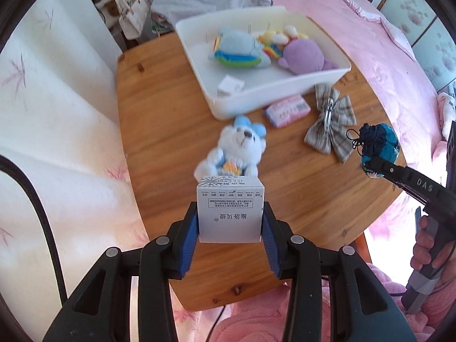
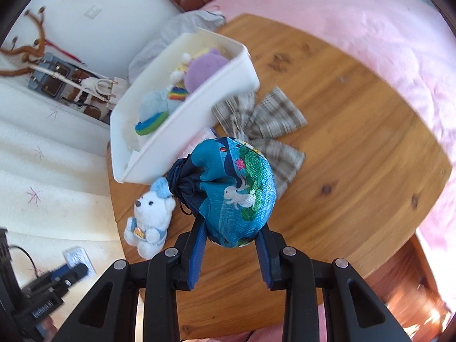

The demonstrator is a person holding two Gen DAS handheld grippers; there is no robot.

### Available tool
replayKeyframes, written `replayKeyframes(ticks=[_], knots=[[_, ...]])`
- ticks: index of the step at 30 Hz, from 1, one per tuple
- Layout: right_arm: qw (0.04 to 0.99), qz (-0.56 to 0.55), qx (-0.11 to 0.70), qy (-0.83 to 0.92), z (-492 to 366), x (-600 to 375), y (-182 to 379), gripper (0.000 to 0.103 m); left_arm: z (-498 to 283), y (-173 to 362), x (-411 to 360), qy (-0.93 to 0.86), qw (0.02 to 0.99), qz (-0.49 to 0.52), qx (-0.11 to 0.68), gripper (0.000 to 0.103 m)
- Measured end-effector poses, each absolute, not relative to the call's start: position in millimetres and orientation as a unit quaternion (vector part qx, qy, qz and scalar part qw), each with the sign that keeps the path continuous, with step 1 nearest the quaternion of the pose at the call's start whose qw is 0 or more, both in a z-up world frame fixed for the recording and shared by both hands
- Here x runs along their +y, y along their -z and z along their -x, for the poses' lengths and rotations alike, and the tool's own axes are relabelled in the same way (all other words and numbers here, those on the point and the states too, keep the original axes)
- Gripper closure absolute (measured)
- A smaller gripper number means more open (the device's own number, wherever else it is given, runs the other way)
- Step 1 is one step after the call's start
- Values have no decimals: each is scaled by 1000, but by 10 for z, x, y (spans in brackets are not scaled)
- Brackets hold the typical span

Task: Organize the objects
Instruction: 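Lift the white box and blue pouch and carry both over the tray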

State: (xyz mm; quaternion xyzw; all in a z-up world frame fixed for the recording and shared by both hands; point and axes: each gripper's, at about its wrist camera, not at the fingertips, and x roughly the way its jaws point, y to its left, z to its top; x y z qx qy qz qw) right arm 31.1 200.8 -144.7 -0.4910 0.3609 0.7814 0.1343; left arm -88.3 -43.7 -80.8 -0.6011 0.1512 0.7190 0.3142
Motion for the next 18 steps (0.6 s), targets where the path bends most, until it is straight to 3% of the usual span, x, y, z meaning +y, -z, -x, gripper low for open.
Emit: replayKeyframes(ticks=[9, 18], knots=[[101, 460, 238, -849, 50, 1934, 1153, 70, 1143, 557, -158, -741, 288, 589, 146, 58], [59, 430, 186, -881, 366, 2013, 1090, 70, 1378, 419, 203, -757, 275, 578, 130, 58]])
